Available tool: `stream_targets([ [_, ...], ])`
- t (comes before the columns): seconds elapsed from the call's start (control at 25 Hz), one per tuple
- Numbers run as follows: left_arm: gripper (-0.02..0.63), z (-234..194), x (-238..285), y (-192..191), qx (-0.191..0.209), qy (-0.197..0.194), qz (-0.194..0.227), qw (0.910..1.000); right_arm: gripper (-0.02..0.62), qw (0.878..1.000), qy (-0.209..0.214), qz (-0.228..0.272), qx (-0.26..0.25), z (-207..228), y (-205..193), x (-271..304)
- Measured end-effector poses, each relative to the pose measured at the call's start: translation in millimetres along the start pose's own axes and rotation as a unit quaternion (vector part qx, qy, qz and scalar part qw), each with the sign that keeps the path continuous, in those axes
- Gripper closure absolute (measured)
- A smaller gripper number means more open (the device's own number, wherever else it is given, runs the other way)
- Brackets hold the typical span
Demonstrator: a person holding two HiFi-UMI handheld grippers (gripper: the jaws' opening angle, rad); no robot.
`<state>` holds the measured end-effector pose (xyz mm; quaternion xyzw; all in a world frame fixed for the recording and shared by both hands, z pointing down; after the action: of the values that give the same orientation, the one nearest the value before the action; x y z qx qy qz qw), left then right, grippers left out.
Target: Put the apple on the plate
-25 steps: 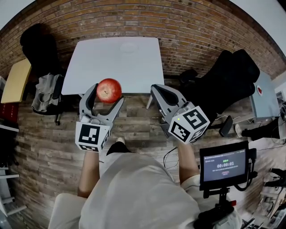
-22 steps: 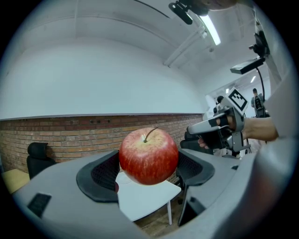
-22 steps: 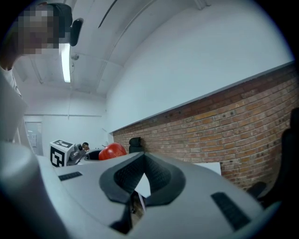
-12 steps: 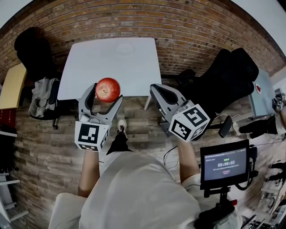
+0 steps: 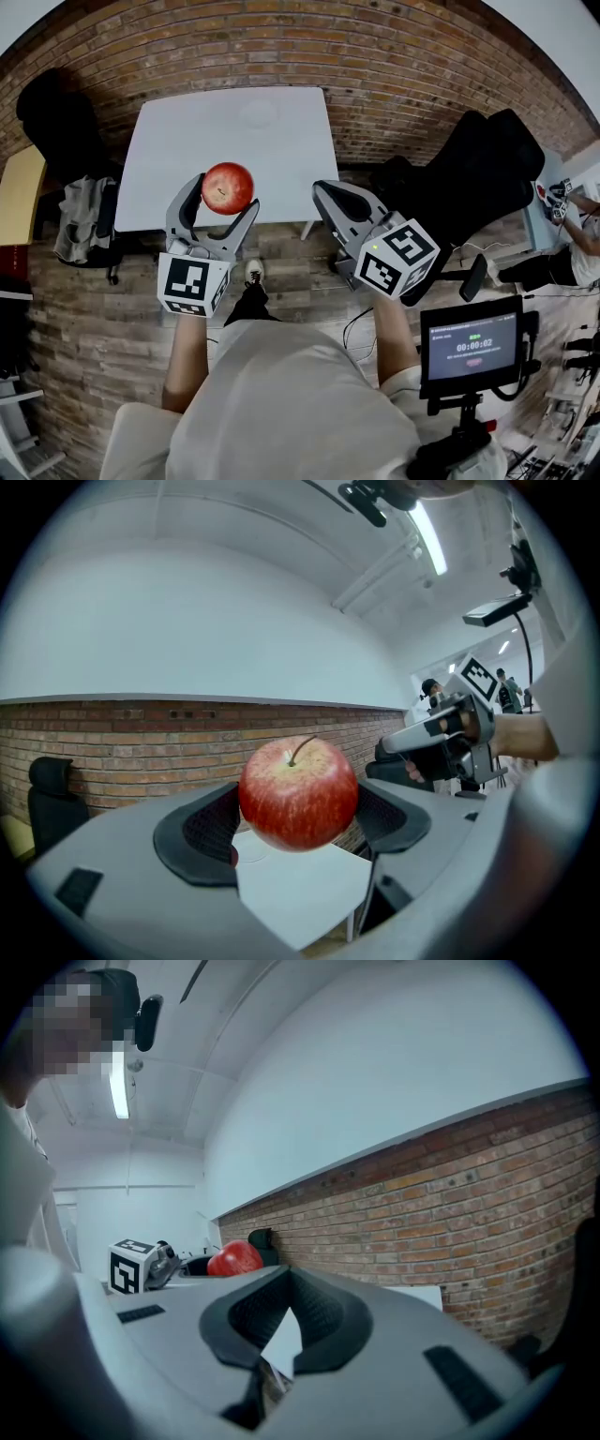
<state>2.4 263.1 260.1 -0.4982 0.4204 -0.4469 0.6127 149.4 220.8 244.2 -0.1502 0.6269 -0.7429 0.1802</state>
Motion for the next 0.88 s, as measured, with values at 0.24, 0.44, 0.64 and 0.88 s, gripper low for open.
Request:
stream_targets([
  [0.24,0.216,-27.0,32.8,-9.1,-0.007,-0.010,-0.004,0.9999,0.592,1.000,0.005,0.007,0.007,20.2,5.0,30.4],
  [0.44,0.216,-54.8,59.4,-16.3,-0.012,-0.016,-0.008,0.9998,0.592,1.000,0.002,0.005,0.010,36.9,9.8,60.7],
  [0.64,0.216,-82.0,83.1,-26.9,-0.018,-0.025,-0.021,0.9993,0.592,1.000,-0.015,0.006,0.005,54.2,15.5,86.3],
  [0.88,0.216,-109.4,111.4,-35.9,-0.023,-0.032,-0.027,0.9988,0.592,1.000,-0.027,0.005,0.001,72.6,17.6,119.6],
])
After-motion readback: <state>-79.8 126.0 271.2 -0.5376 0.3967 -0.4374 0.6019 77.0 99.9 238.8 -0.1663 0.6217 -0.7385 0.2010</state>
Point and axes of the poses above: the fingertips, and each gripper's own axes: x forward along the fingers, z to its right, y out of its top, the point moved 2 cm from there along -x, backward along the fingers, and after that the axes turned 6 degrees about z, right-handed, at the moved point
